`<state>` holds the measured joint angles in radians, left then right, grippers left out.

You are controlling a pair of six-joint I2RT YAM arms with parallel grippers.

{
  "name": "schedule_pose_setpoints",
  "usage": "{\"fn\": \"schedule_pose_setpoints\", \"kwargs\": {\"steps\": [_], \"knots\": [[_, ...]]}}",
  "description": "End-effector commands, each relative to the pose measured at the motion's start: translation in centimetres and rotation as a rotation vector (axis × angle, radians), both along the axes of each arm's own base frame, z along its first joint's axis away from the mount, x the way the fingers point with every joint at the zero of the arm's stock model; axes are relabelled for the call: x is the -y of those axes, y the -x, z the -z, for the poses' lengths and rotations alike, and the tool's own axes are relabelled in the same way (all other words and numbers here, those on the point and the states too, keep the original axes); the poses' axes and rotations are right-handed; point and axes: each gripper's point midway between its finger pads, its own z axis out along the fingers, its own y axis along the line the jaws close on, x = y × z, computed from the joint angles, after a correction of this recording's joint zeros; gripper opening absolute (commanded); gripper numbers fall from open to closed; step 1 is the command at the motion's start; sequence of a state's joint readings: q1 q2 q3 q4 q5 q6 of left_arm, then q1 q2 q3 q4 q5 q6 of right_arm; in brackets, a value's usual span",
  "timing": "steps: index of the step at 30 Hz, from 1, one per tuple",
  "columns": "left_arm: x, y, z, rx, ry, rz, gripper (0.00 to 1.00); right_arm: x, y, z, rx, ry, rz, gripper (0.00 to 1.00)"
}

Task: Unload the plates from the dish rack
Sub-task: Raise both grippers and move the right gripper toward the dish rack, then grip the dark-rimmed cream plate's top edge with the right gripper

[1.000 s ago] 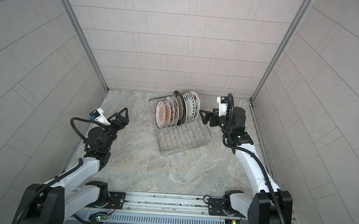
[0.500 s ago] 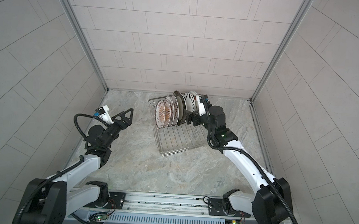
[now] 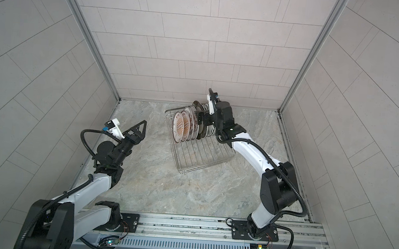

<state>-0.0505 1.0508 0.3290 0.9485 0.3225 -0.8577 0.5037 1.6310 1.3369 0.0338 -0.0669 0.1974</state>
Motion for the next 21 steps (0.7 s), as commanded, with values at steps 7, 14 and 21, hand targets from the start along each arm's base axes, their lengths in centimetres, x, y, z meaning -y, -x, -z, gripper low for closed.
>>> {"fn": "schedule_pose_setpoints", "kwargs": {"steps": [7, 14, 21], "knots": [[-0.8, 0.3, -0.2, -0.001, -0.037, -0.048, 1.00, -0.5, 0.5, -3.2, 0.087, 0.179, 0.151, 1.00], [1.4, 0.0, -0.4, 0.007, -0.042, 0.026, 1.00, 0.1, 0.0, -2.7, 0.036, 0.160, 0.142, 0.84], [5.4, -0.7, -0.5, 0.012, -0.081, 0.131, 1.00, 0.2, -1.8, 0.2, -0.089, 0.165, 0.156, 0.54]]}}
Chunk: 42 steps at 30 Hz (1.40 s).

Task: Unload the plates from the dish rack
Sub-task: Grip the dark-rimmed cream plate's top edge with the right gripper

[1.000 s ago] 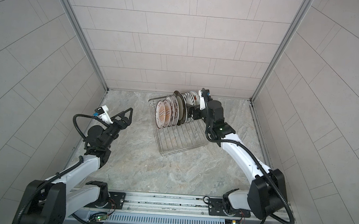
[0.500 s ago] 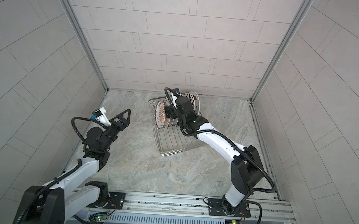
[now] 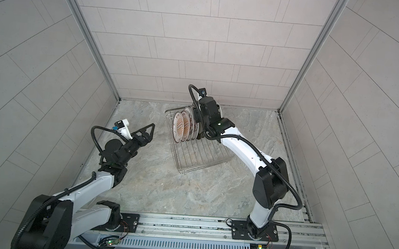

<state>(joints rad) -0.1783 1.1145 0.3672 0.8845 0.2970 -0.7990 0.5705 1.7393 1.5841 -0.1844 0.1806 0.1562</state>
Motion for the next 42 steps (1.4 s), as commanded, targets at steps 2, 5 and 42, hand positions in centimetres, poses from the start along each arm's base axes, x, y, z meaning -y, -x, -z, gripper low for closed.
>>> {"fn": "schedule_pose_setpoints", "kwargs": {"steps": [2, 5, 42], "knots": [[1.9, -0.2, -2.5, 0.087, -0.002, 0.052, 1.00, 0.9, -0.8, 2.5, -0.112, -0.038, 0.007, 0.48], [3.1, -0.3, -2.5, 0.094, 0.002, 0.092, 1.00, 1.4, -1.2, 3.1, -0.144, -0.066, 0.007, 0.45], [4.7, -1.9, -1.3, 0.086, 0.028, 0.121, 1.00, 1.1, -2.9, 8.4, -0.268, 0.184, 0.143, 0.16]]}}
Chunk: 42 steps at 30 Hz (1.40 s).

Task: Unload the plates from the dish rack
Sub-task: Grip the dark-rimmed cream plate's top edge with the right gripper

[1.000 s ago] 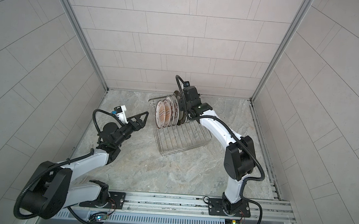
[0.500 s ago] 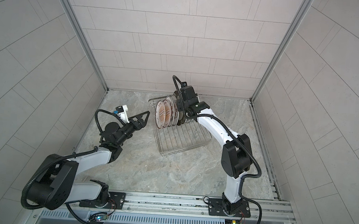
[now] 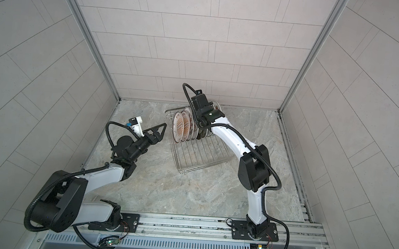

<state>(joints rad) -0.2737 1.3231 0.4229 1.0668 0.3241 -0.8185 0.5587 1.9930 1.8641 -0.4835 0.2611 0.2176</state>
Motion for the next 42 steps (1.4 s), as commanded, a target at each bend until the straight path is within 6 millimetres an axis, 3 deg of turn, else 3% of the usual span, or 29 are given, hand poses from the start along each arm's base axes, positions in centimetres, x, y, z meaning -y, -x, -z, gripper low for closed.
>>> {"fn": "schedule_pose_setpoints", "kwargs": {"steps": [1, 9, 13, 26, 42], "knots": [[0.2, -0.4, -1.8, 0.064, 0.010, -0.002, 1.00, 0.7, 0.2, 2.0, -0.054, 0.059, 0.029, 0.16], [0.3, -0.6, -1.4, 0.062, 0.021, 0.004, 1.00, 0.4, -0.2, 2.5, -0.059, 0.092, 0.046, 0.15], [0.5, -0.7, -1.5, 0.067, 0.028, 0.010, 1.00, 0.2, -0.4, 2.4, -0.062, 0.094, 0.046, 0.08], [-0.1, -0.3, -1.4, 0.061, -0.001, -0.021, 1.00, 0.7, 0.7, -5.8, 0.104, 0.160, 0.088, 0.03], [-0.7, 0.6, -1.6, 0.063, -0.023, -0.045, 1.00, 2.1, 3.3, -12.7, 0.229, 0.184, 0.112, 0.02]]}}
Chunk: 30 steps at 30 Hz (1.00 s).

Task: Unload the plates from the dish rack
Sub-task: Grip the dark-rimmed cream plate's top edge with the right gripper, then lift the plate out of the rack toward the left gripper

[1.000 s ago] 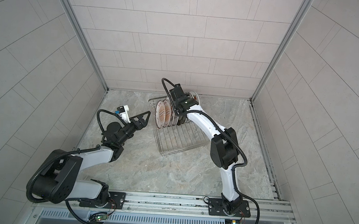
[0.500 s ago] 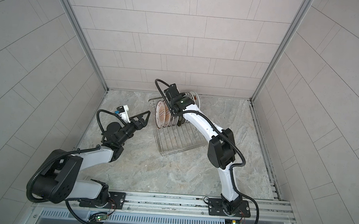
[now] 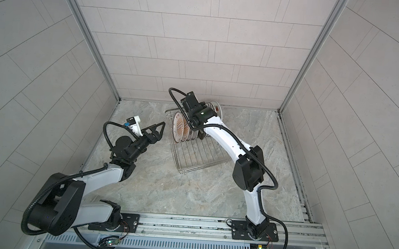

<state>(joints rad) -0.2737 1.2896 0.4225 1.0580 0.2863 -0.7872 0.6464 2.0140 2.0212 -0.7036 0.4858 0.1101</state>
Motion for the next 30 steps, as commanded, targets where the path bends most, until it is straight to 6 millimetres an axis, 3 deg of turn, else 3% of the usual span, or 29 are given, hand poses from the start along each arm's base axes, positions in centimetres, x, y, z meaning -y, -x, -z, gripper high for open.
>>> {"fn": "schedule_pose_setpoints", "kwargs": {"steps": [1, 9, 14, 17, 21, 30], "knots": [[-0.1, 0.5, -0.6, 0.024, -0.005, -0.007, 1.00, 2.3, 1.0, -10.0, 0.229, -0.072, 0.072, 0.02], [-0.3, 1.0, -1.0, 0.029, -0.011, -0.009, 1.00, 4.1, 2.6, -12.5, 0.290, -0.084, 0.098, 0.01], [-0.5, 1.4, -1.2, 0.039, -0.017, -0.017, 1.00, 5.2, 4.8, -14.1, 0.327, -0.104, 0.102, 0.01], [-0.8, 1.8, -0.5, 0.016, -0.126, -0.087, 1.00, 5.8, 6.3, -14.9, 0.355, -0.156, 0.080, 0.00], [-0.5, 2.8, -0.7, -0.010, -0.261, -0.143, 1.00, 7.0, 8.3, -15.3, 0.383, -0.213, 0.062, 0.00], [0.9, 5.3, -2.3, 0.029, -0.241, -0.061, 1.00, 8.9, 12.5, -15.2, 0.399, -0.413, -0.036, 0.00]]}}
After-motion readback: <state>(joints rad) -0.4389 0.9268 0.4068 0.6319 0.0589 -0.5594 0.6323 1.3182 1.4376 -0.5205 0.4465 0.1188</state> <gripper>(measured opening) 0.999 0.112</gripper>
